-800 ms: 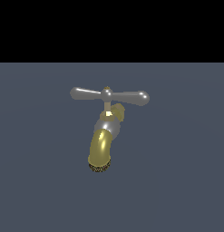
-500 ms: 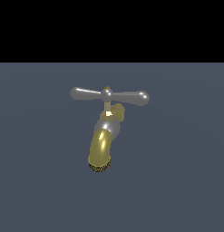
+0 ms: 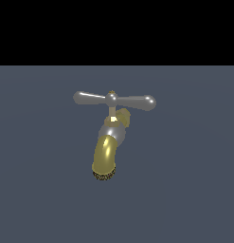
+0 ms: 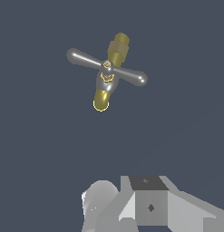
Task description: Turn on the faucet by rotating a designated handle.
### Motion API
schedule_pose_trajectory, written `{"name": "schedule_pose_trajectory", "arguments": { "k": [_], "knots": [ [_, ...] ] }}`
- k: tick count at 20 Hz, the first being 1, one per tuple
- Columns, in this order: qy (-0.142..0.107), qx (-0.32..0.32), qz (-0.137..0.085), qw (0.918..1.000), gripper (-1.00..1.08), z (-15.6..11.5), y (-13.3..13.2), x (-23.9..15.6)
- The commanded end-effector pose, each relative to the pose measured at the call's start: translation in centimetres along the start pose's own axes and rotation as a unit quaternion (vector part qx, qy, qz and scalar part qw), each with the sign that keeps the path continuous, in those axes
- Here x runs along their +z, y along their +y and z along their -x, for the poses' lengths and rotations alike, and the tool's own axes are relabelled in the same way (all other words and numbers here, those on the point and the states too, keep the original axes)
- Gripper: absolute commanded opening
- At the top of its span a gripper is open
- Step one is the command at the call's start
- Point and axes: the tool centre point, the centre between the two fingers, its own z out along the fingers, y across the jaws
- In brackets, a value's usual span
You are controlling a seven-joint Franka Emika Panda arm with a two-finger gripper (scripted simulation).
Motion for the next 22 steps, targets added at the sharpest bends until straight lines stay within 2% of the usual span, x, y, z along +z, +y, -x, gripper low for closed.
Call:
{"name": "schedule_pose_trajectory", "arguments": {
  "k": [1, 6, 11, 16, 22],
  "knots": [
    [0.000, -0.023, 0.000, 0.9997, -1.00, -0.2, 0.4, 1.0],
    [0.000, -0.083, -0.002, 0.9966, -1.00, -0.7, 1.3, 3.5],
    [0.000, -0.147, -0.003, 0.9892, -1.00, -1.4, 2.3, 6.3],
    [0.000, -0.210, -0.004, 0.9777, -1.00, -2.3, 3.1, 9.1],
    [0.000, -0.285, -0.006, 0.9586, -1.00, -3.5, 4.0, 12.4]
  ]
}}
